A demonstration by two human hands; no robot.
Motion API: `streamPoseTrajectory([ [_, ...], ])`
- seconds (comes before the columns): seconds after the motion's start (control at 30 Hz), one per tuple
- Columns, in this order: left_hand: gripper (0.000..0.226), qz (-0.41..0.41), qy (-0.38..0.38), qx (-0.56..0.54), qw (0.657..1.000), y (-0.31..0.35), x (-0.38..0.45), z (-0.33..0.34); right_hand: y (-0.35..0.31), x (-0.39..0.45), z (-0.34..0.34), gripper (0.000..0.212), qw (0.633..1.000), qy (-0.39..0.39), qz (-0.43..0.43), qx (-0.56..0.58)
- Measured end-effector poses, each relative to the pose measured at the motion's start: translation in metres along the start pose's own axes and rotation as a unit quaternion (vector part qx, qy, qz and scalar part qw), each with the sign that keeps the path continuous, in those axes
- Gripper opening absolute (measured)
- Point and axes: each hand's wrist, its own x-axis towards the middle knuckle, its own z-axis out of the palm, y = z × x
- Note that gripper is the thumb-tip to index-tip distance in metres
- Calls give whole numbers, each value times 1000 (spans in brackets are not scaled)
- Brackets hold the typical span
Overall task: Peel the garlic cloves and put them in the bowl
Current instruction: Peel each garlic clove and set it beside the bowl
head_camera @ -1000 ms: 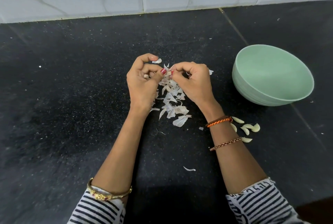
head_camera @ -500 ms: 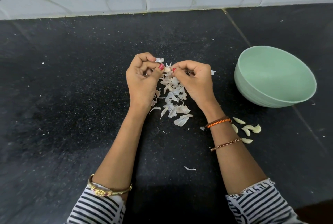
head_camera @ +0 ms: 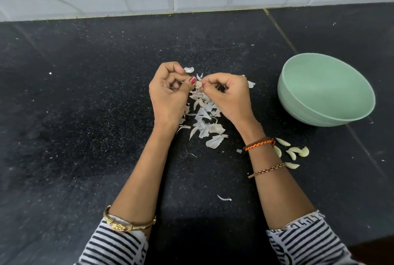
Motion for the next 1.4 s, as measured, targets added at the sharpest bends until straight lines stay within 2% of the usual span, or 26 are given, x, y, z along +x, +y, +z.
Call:
streamPoseTrajectory([
  [0.23, 34, -19, -38, -12, 999, 2, -1, 1, 2, -1, 0, 11, 1000, 8, 4, -19],
  [0.37, 32, -47, -61, -56, 995, 4, -1, 2, -1, 0, -4, 13, 999, 1, 12, 39],
  [0.47, 32, -72, -68, -110, 989, 6, -1, 4, 1, 4, -10, 19, 994, 61, 44, 85],
  [0.53, 32, -75, -42, -122, 989, 6, -1, 4, 2, 4, -12, 16, 990, 96, 37, 93],
  [0.63, 32, -57, -2, -106, 993, 2, 0, 4, 0, 3, -13, 13, 992, 47, 27, 113],
  [0.73, 31, -37, -4, -67, 997, 0, 0, 4, -1, 2, -9, 5, 992, -34, 16, 124],
  [0.87, 28, -44, -5, -63, 997, -2, -1, 7, 3, 2, -4, 9, 996, -30, -2, 82],
  [0.93, 31, -60, -6, -66, 996, -3, -2, 10, 5, 1, 0, 9, 999, 3, -25, 25],
  [1.0, 33, -86, -8, -70, 994, -4, -2, 12, 7, 0, 5, 6, 995, 46, -85, -38],
  [1.17, 39, -141, 3, -116, 983, -3, -1, 14, 14, 2, 7, 23, 943, 108, -272, -156],
  [1.3, 33, -165, -11, -178, 970, 3, -2, 16, 12, 3, 8, 43, 905, 159, -325, -223],
  [1.4, 34, -181, -11, -205, 962, 7, -2, 15, 9, 3, 9, 39, 899, 168, -336, -227],
])
